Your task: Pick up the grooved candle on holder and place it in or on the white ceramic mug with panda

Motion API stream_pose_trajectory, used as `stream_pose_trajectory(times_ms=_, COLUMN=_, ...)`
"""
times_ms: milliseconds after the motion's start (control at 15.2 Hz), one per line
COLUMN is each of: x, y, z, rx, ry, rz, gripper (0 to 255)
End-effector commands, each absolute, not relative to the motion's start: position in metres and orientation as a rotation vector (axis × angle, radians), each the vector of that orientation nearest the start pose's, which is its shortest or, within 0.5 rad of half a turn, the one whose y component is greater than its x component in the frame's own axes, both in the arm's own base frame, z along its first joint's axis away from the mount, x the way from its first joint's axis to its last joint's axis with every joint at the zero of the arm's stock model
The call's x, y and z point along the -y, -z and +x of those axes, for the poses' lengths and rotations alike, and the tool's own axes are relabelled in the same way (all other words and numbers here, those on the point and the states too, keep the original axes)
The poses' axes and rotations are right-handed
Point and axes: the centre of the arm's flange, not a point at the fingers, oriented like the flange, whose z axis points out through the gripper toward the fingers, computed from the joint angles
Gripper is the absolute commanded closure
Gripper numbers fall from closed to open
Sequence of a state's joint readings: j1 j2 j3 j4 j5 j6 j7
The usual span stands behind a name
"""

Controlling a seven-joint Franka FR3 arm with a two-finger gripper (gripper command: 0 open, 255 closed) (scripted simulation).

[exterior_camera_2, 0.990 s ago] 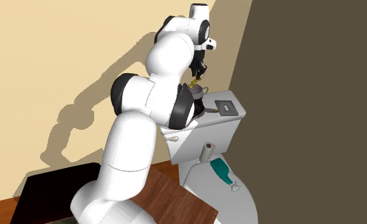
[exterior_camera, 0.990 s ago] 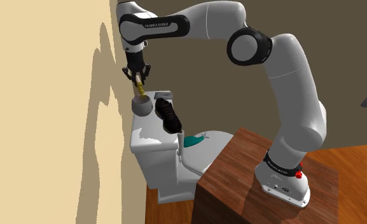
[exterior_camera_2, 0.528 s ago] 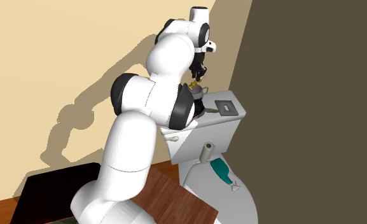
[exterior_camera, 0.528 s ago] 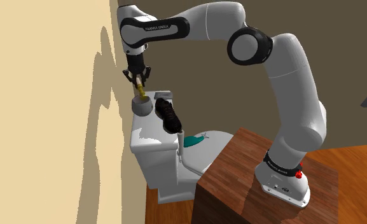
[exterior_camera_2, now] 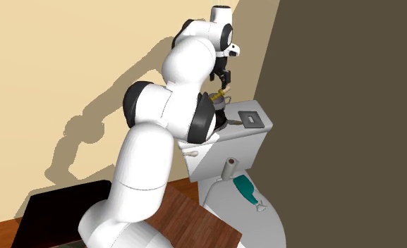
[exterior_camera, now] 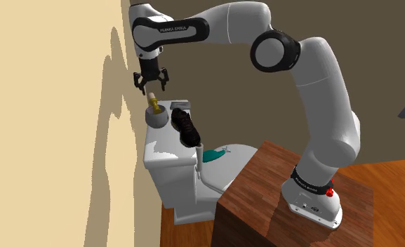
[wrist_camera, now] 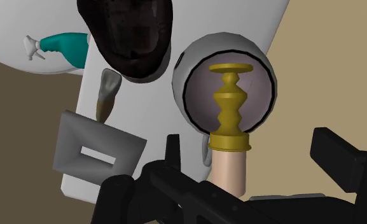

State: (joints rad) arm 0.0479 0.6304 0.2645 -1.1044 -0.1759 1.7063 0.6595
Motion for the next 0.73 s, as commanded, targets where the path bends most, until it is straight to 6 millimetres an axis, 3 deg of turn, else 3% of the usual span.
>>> stream_pose_trajectory(times_ms=0, x=-0.155, y=-0.479, z=0.712, rx=-0.583, ry=-0.001, rz=-3.109, gripper=0)
stream_pose_trajectory(times_ms=132, x=-0.156, y=-0.503, z=0.712, rx=-0.583, ry=-0.001, rz=-3.109, gripper=0)
stream_pose_trajectory(times_ms=660, x=-0.156, y=-0.503, z=0.712, rx=-0.583, ry=-0.001, rz=-3.109, gripper=0)
